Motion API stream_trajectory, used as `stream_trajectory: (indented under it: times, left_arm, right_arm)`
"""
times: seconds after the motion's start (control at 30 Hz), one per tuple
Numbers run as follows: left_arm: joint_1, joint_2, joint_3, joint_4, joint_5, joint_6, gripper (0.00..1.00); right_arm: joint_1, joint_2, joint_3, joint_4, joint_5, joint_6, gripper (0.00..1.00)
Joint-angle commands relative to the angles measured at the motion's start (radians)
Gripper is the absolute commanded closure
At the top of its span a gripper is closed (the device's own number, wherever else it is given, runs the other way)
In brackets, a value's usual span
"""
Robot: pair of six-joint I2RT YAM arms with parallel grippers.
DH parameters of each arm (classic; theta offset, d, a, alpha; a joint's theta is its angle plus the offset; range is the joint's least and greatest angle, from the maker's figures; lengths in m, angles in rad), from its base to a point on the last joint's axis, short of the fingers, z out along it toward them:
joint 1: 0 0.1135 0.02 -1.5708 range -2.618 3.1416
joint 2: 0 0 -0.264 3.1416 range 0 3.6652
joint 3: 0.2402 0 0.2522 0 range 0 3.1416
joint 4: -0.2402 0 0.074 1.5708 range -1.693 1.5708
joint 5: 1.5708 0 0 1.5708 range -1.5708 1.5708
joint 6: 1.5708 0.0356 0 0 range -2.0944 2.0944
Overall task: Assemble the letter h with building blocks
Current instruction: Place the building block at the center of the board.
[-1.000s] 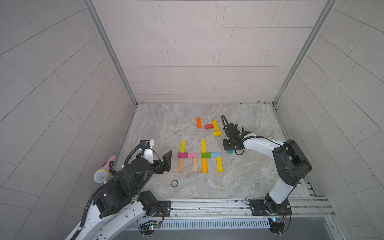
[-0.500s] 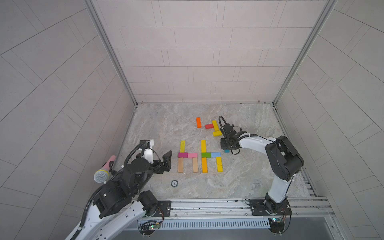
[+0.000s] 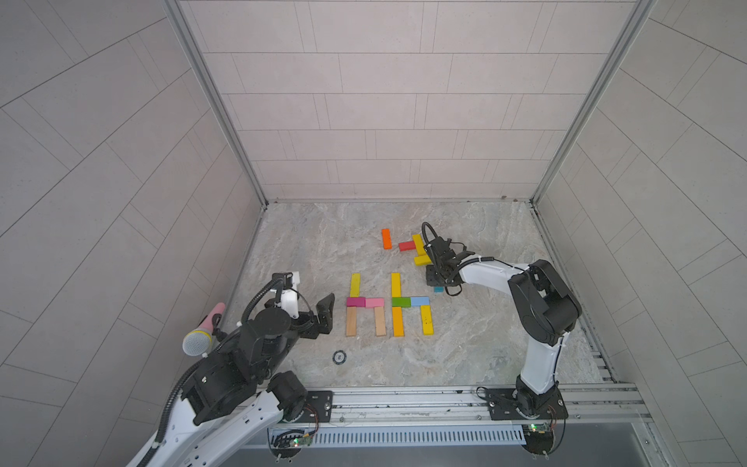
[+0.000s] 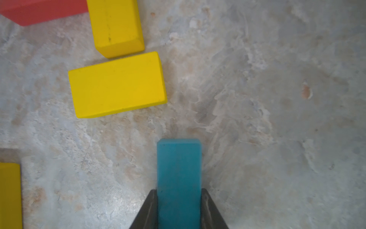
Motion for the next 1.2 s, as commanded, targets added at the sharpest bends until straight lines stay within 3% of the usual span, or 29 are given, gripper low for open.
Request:
stream_trajectory:
  times: [0.0,0.27,0.6,0.9,1.17]
  left_arm:
    - [0.005,-0.006,-0.006,0.018,-0.002,0.017,0.00]
    - [0.005,-0.003,-0.006,0.018,-0.004,0.018,0.00]
    - [0.005,0.000,-0.006,0.018,-0.005,0.018,0.00]
    - [0.005,0.000,-0.007,0.018,-0.006,0.018,0.00]
    - [0.005,0.001,-0.006,0.018,-0.004,0.018,0.00]
  right_arm:
    - [-0.014,0.012,-0.001,-0.034,0.037,-0.011,0.81]
    - [-0.025,0.025,-0.005,-0.031,0.026,-0.009,0.77]
    - [-0.028,0.008,-0.013,-0.024,0.030,0.009,0.52]
    - [-0.034,-0.021,-0.009,-0.026,0.022,0.005,0.47]
    - [-0.032,-0.147,-0.003,-0.018,-0.027,-0.027,0.28]
